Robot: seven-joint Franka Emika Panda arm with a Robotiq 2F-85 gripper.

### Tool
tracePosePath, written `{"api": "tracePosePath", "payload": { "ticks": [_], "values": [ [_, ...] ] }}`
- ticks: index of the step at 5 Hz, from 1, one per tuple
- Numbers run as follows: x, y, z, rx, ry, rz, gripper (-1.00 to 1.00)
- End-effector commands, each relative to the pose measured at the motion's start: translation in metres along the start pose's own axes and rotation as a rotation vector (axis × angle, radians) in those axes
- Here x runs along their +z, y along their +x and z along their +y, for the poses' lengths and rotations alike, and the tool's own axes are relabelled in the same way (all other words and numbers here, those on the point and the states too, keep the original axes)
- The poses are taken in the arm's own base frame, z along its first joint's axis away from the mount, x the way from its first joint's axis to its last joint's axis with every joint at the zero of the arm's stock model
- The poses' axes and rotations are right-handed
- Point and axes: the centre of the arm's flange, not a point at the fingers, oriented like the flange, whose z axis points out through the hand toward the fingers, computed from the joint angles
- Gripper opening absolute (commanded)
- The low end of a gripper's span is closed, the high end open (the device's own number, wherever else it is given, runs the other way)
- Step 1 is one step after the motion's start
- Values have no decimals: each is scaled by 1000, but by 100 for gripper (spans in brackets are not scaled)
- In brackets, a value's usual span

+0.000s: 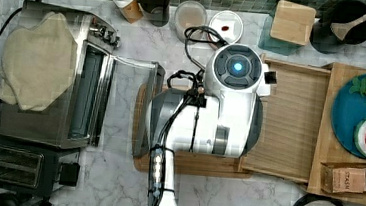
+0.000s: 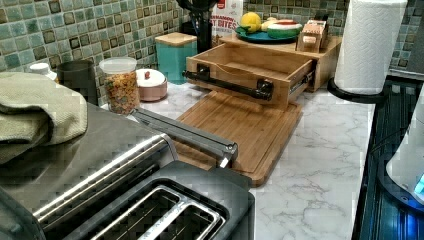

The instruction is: Close the drawer.

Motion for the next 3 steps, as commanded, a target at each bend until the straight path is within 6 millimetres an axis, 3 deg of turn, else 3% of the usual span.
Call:
{"api": "tracePosePath", "payload": {
  "ticks": [1,3],
  "values": [
    [44,0,2,-229,9,66,-100],
    [85,11,11,-334,42,87,-100]
  ]
}}
